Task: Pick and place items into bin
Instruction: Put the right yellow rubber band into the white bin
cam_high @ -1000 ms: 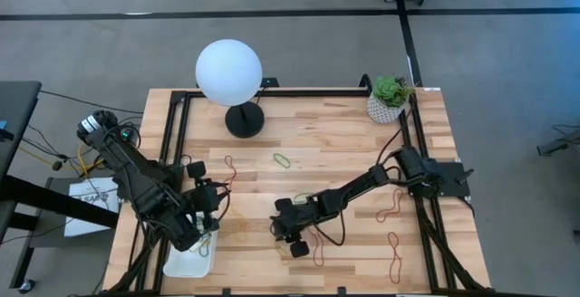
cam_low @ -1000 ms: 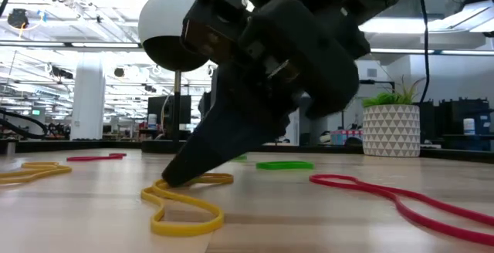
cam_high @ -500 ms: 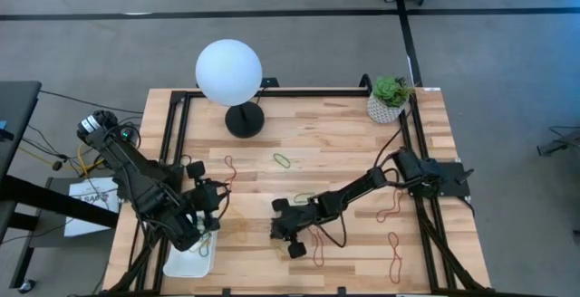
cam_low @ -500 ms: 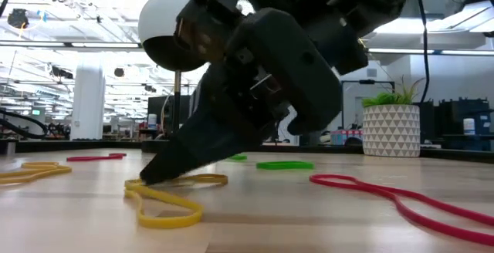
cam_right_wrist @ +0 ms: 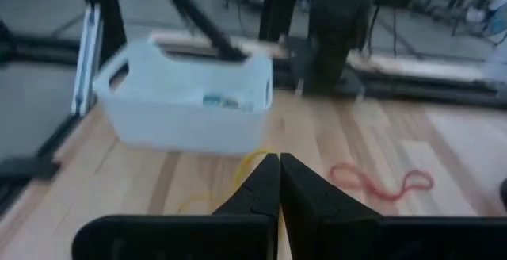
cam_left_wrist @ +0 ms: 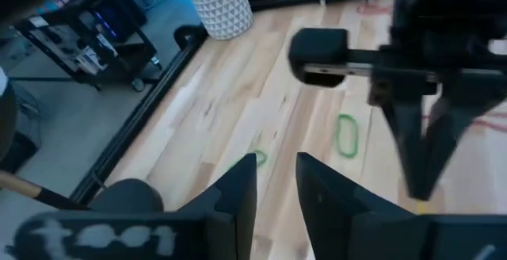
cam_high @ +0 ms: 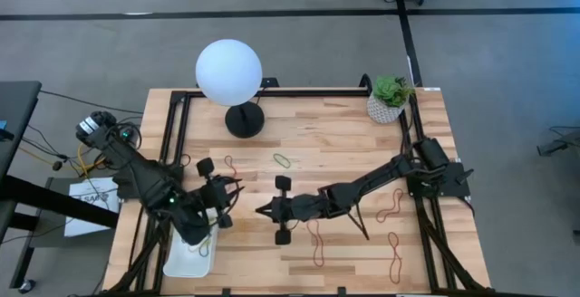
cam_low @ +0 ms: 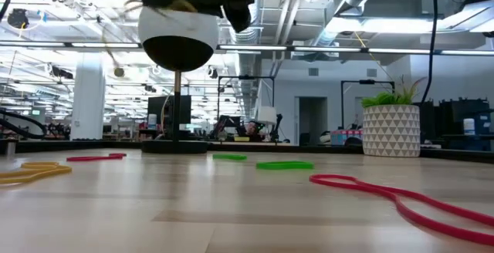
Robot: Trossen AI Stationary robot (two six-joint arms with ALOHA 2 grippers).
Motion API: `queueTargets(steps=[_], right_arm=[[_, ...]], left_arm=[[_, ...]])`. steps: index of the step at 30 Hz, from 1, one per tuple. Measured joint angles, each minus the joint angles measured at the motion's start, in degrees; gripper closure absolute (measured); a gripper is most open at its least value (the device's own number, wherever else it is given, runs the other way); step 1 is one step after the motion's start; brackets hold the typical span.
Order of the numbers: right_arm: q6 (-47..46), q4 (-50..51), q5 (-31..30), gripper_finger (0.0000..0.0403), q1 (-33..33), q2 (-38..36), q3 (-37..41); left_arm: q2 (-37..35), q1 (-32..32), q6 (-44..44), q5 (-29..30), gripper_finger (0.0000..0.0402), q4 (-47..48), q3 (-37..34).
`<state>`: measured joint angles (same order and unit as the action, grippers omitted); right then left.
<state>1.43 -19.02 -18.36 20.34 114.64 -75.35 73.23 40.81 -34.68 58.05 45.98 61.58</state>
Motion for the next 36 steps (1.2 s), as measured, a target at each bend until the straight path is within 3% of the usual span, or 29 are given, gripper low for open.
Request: queueTargets(steps=[4,9,16,19,24,30,36], right_arm=[[-2.66,5.29,-0.82,0.0402,1.16,0.09,0.1],[-5.33,9.62,-8.24,0.0402,3.17,0.09,0.1],[-4.57,12.45,-12.62,0.0402,3.63,0.07,0.09],[-4.55,12.96,-13.26,0.0403,3.58,0.07,0.09],[-4.54,12.91,-13.27,0.0403,3.58,0.07,0.09],[-4.48,12.76,-13.25,0.0403,3.54,0.07,0.09],[-4.5,12.92,-13.28,0.0399,3.49,0.03,0.05]], left_arm=[[0.02,-3.28,1.99,-4.86,0.0297,-0.04,0.0],[2.62,-7.13,2.18,-10.36,0.0253,-1.0,0.0],[11.38,-9.18,11.2,-20.72,0.0221,-13.6,0.0],[14.74,-9.15,13.92,-21.74,0.0222,-17.98,0.02],[18.64,-9.5,13.79,-24.34,0.0223,-17.65,0.0],[19.74,-9.75,13.97,-22.6,0.0229,-18.61,0.0],[19.54,-10.13,14.08,-22.45,0.0293,-17.43,0.02]])
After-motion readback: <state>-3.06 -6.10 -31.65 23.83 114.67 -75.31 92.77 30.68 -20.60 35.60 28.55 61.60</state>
